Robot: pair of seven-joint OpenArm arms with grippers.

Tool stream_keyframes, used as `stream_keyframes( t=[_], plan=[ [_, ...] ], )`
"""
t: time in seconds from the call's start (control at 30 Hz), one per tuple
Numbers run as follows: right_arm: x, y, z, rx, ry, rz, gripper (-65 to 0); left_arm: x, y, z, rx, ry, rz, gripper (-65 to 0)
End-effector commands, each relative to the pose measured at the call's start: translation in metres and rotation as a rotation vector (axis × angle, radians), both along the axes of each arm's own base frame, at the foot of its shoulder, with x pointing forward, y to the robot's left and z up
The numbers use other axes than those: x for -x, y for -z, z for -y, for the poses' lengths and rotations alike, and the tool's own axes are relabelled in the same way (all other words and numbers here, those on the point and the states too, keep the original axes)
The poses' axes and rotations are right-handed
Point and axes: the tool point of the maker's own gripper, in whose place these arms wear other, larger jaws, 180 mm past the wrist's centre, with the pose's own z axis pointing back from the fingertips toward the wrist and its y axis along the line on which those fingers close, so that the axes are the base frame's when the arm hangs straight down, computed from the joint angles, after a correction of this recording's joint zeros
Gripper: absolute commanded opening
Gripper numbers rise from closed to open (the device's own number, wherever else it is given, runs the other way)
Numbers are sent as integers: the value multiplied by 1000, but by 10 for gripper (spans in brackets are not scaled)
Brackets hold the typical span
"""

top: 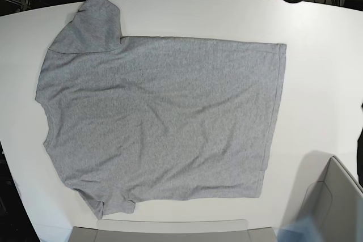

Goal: Fold the T-shirt properly

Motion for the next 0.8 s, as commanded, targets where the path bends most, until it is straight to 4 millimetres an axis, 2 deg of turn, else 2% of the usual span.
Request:
stream_keyframes(
  t=[0.0,0.3,0.43,0.77],
  plan=[
    [0,0,0,-5,-1,3,-650,3,0,0,-3,2,-7,-650],
    [2,0,0,-5,-1,-2,-650,4,0,-1,-6,-1,-8,-650],
    [2,0,0,-5,-1,-2,-650,13,0,-8,-16,0,-22,-650],
    [4,0,1,-3,-1,-5,-650,13,-1,-10,-20,-2,-22,-650]
  ],
)
